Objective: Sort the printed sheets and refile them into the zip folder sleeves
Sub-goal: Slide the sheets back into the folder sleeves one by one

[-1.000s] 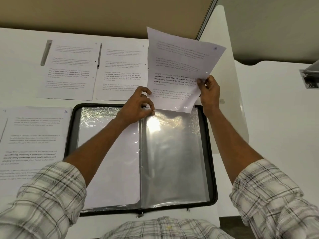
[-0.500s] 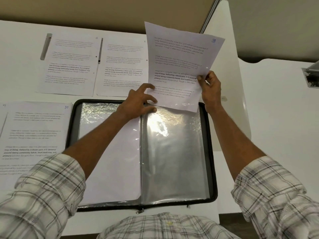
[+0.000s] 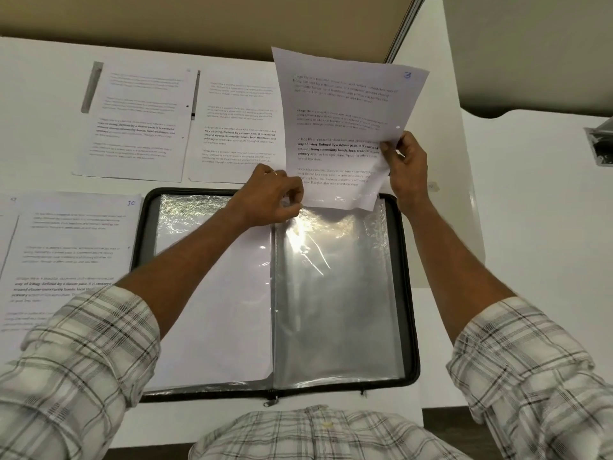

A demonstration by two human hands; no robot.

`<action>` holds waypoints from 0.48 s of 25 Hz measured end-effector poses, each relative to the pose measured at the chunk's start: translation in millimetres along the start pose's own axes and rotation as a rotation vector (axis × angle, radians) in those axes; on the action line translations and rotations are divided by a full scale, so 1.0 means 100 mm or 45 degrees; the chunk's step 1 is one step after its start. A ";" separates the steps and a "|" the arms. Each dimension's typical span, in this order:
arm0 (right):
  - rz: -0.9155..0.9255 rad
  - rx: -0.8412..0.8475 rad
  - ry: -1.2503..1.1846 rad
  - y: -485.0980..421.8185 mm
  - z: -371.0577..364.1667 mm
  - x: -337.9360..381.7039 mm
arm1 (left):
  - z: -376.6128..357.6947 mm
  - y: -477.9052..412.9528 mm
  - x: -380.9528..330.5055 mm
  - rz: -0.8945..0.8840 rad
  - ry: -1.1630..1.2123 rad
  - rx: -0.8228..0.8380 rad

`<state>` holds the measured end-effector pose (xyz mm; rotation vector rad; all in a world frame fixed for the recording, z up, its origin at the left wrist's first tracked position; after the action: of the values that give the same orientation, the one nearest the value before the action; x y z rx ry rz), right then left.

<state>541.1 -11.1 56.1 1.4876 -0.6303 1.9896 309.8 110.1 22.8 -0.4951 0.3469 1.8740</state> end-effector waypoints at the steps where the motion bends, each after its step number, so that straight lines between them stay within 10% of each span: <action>1: -0.002 0.013 0.008 -0.01 -0.01 0.01 | -0.01 -0.01 0.04 0.037 0.028 0.010; 12: -0.146 0.127 0.069 -0.09 -0.14 -0.21 | 0.10 -0.08 0.27 0.215 0.072 -0.007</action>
<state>542.3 1.5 32.3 1.4876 -0.4197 1.9908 307.0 139.8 18.3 -0.5370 0.4327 2.0273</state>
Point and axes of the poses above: each hand's wrist, its own y-axis away from the middle knuckle, its own z-axis out of the back of the hand, x = y × z, the point moved 10 cm from there along -y, towards the middle knuckle, and after that the axes turned 2 degrees about x, right-handed, at the moved point
